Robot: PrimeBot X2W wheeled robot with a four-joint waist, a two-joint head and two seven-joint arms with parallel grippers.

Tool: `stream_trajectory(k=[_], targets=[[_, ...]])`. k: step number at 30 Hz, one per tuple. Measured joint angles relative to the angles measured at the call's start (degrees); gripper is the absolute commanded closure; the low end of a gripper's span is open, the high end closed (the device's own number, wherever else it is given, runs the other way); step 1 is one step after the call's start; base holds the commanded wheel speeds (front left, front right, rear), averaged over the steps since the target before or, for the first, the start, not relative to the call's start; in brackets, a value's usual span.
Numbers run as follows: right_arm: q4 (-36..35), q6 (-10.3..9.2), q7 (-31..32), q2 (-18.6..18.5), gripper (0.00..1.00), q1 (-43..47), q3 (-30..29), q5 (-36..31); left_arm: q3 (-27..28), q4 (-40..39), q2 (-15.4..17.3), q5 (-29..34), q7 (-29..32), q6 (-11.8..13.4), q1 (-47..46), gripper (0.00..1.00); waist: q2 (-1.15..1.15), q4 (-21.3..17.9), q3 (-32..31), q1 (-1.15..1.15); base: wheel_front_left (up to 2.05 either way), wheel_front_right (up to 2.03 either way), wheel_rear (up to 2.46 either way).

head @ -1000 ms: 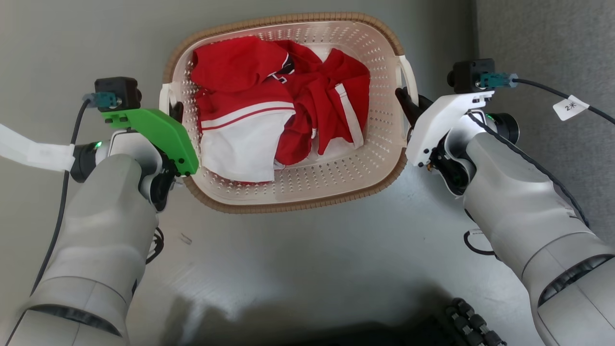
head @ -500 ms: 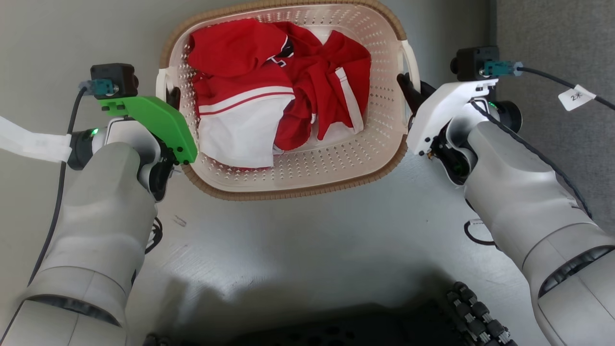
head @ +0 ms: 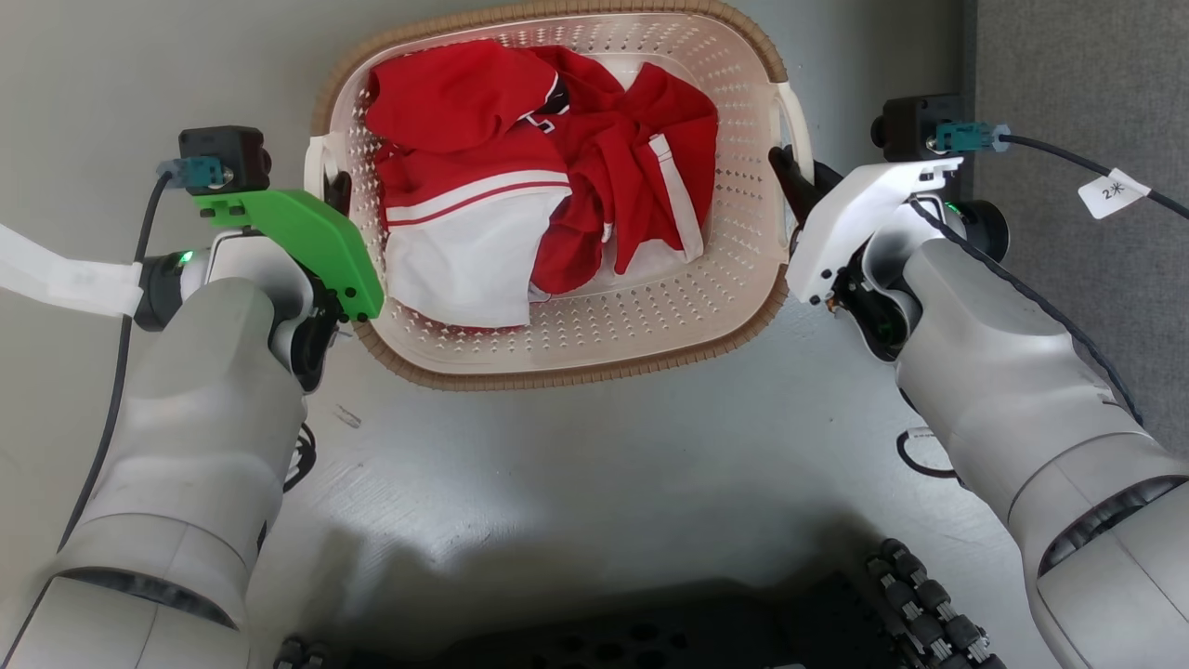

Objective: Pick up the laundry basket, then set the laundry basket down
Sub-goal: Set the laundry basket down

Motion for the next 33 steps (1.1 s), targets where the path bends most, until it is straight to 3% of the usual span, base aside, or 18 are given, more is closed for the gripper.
stream_trajectory(k=[14, 15, 16, 17, 21, 33], targets=[[0.33, 0.16, -0.63, 0.12, 1.0, -0.17, 0.09, 0.46, -0.16, 0.54, -0.07, 0.19, -1.15, -0.57, -0.73, 1.0, 0.0, 0.14, 0.51, 0.0, 0.0, 0.0, 0.0], [0.2, 0.16, -1.09, 0.13, 0.67, -0.18, 0.12, 0.46, -0.18, 0.48, -0.07, 0.26, -1.71, -0.6, -0.82, 0.59, 0.0, 0.14, 0.51, 0.0, 0.0, 0.0, 0.0], [-0.05, 0.15, -1.46, 0.1, 0.2, -0.2, 0.16, 0.52, -0.27, 0.52, -0.02, 0.29, -1.7, -0.74, -1.02, 0.16, 0.0, 0.14, 0.51, 0.0, 0.0, 0.0, 0.0], [-0.22, 0.15, -1.47, -0.09, 0.0, -0.24, 0.41, 0.51, -0.35, 0.55, 0.07, 0.42, -1.81, -0.73, -1.17, 0.0, 0.0, 0.15, 0.5, 0.0, 0.0, 0.0, 0.0], [-0.65, -0.05, -1.53, -1.58, 0.0, -0.22, 0.73, 0.82, -0.36, 1.04, 1.44, 0.43, -2.27, -0.73, -1.63, 0.0, 0.0, 0.25, 0.39, 0.0, 0.0, 0.0, 0.0], [-2.19, -0.08, -2.57, -1.54, 0.0, 0.66, 2.23, 1.49, 0.57, 1.74, 0.87, -0.74, -3.42, -1.07, -1.36, 0.0, 0.0, 0.62, -2.16, 0.0, 0.0, 0.0, 0.0]])
